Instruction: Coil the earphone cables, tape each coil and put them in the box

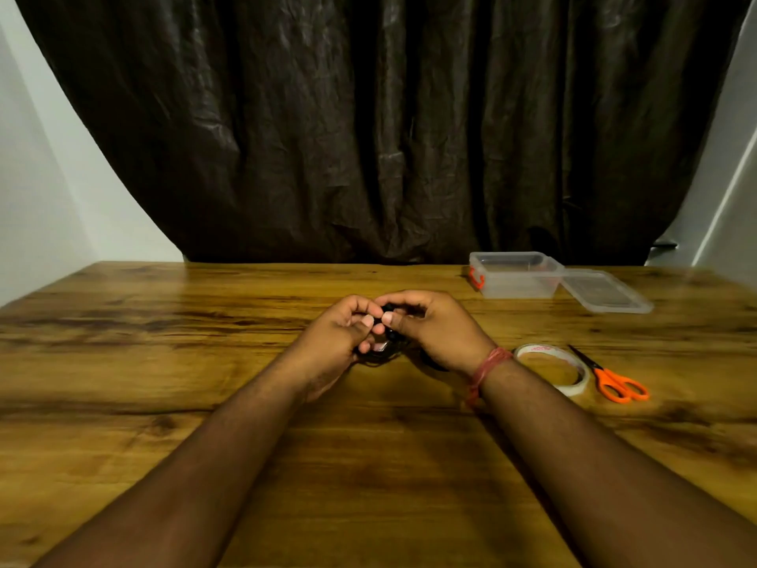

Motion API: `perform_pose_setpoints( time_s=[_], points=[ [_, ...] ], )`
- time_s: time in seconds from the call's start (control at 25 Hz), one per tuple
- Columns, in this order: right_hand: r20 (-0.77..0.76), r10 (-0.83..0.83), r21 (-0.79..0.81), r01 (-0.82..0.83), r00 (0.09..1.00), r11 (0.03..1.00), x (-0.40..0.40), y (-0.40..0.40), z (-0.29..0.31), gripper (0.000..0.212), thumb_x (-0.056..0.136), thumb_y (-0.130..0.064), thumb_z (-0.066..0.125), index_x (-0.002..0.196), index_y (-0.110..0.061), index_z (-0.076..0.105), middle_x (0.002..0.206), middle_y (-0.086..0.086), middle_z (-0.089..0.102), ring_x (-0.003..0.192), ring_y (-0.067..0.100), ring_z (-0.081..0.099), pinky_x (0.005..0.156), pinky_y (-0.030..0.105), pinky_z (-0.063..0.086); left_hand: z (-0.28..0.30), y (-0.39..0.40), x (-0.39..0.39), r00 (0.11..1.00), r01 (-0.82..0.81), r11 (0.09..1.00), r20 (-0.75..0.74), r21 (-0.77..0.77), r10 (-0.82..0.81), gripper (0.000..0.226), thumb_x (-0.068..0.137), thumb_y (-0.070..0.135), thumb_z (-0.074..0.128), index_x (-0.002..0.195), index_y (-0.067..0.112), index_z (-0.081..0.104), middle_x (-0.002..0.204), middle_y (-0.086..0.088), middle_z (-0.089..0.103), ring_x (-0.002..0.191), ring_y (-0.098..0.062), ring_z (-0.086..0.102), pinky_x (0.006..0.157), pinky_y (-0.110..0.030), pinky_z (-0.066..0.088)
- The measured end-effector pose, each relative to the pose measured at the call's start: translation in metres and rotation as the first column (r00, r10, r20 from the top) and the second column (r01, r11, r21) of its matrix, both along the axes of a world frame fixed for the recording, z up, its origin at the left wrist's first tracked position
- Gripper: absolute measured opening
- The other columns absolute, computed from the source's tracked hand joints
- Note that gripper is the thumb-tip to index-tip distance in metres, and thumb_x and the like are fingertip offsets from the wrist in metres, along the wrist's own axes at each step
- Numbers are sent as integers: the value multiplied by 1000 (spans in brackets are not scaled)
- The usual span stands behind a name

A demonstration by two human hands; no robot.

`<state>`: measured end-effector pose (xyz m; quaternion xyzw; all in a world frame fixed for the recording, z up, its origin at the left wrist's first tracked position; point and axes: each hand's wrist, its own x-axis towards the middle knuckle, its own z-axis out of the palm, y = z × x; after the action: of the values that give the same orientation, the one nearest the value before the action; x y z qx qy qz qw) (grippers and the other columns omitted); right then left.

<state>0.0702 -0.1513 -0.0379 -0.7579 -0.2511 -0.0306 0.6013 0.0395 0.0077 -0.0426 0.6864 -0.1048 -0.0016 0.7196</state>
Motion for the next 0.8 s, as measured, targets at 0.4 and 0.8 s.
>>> perform_pose_setpoints(
  time_s=[0.4,0.8],
  points=[
    [283,-160,-290,244,946,925,-6,-7,7,27,89,-16,66,116,-14,70,107,4,73,98,12,65,89,21,48,-4,-1,-1,999,38,998,-22,-42,-39,30,97,-11,34,89,5,58,72,-4,45,48,-3,38,54,-17,33],
    [178,-303,-862,297,936,411,-57,-144,37,20,85,-43,66,101,-31,65,101,-6,63,92,12,59,81,33,51,4,-2,-4,997,-12,990,-79,-140,1,26,102,0,34,104,-1,60,78,-6,49,58,-10,37,78,-31,43]
  ],
)
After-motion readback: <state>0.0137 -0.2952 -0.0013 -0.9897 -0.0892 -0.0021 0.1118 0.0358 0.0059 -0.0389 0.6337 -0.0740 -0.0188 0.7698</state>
